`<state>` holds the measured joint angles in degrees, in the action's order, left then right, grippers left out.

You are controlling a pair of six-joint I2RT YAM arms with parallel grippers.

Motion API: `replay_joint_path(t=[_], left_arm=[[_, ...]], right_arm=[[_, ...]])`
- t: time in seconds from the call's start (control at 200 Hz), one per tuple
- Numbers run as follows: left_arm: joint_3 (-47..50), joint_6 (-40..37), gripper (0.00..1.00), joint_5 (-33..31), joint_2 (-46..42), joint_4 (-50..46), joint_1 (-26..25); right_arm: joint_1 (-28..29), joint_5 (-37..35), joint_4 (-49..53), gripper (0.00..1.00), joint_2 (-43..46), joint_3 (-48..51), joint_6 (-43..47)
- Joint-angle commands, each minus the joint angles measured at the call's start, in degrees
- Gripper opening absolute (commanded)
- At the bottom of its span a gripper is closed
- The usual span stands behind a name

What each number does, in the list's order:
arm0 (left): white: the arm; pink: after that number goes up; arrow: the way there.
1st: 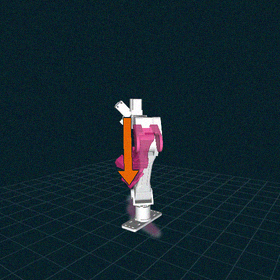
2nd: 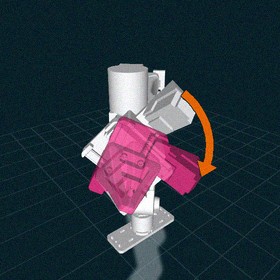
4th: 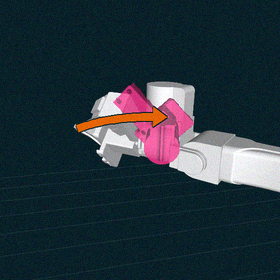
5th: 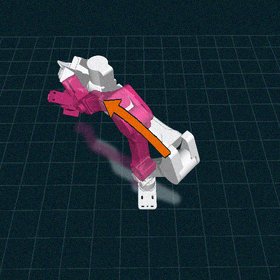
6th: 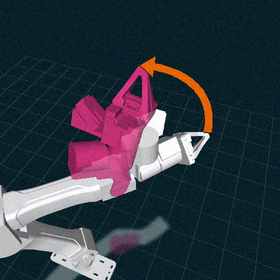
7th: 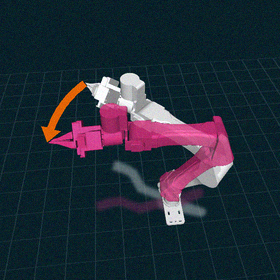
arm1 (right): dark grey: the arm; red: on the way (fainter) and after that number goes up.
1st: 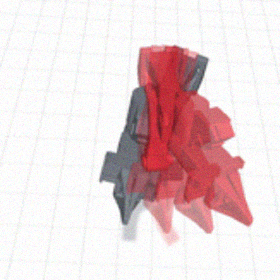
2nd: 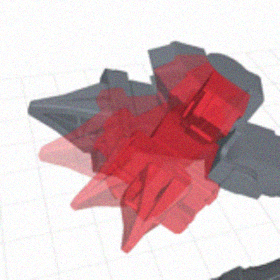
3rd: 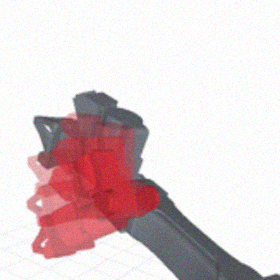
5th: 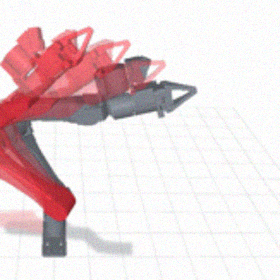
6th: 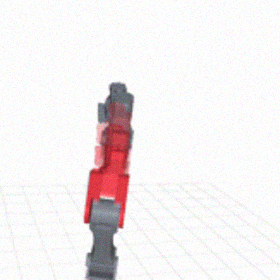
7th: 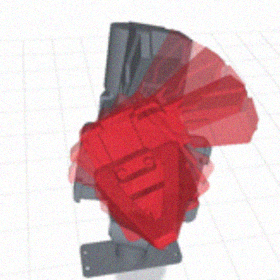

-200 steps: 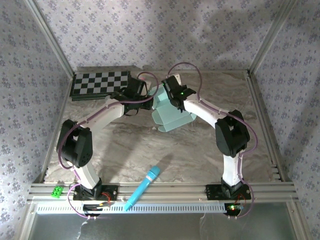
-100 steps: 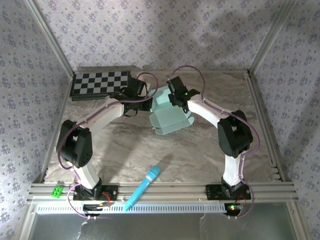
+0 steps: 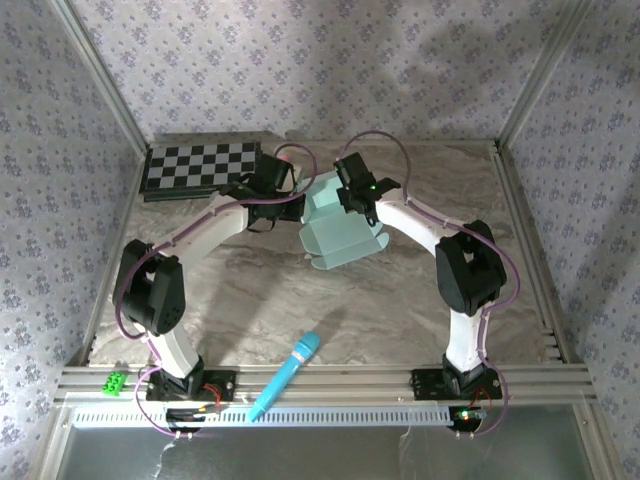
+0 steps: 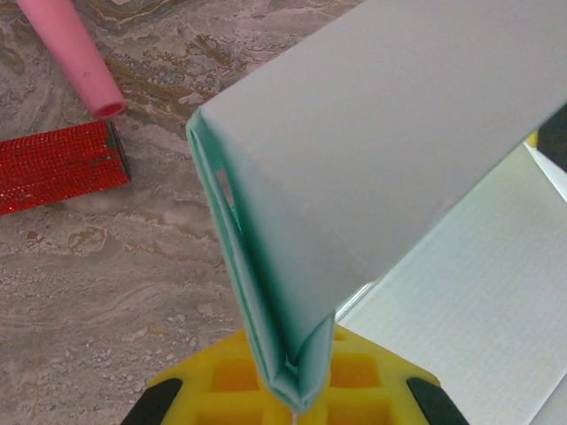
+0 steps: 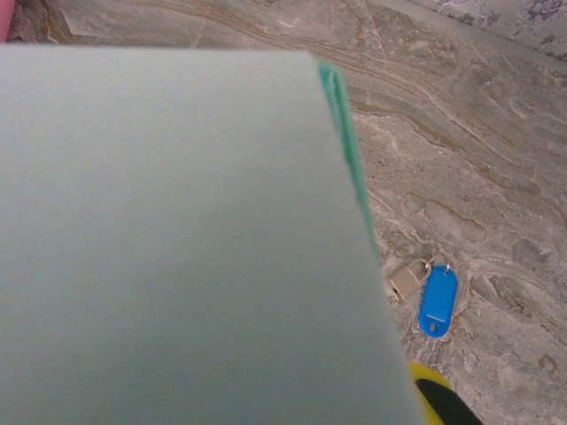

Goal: Fold the paper box

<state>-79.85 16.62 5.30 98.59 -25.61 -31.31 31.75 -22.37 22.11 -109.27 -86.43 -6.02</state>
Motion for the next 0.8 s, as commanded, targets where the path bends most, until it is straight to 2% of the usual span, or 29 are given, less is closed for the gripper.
replay_joint_path(t=[0.0,0.29,0.69,0.795], left_arm=[[-3.2,-0.4,0.00,1.4,-2.3,1.0,-0.5],[-4.2,-0.5,0.00,1.4,-2.5,-0.3,-0.5],[-4.6,0.7,0.00,1.8,-1.3,-0.5,-0.4],[-4.5,1.0,0.00,1.5,-1.3,-0.6,-0.5]], right_arm=[[-1.5,-5.8,4.5,0.11,-1.7,-0.6,1.0],[-1.3,-19.2,12.0,0.08,-6.5,-5.1,-4.7],[-1.0,-31.3,19.8,0.03,-11.0,-9.6,-14.5],[-1.6,-31.8,23.7,0.02,-12.9,-12.2,-17.7]])
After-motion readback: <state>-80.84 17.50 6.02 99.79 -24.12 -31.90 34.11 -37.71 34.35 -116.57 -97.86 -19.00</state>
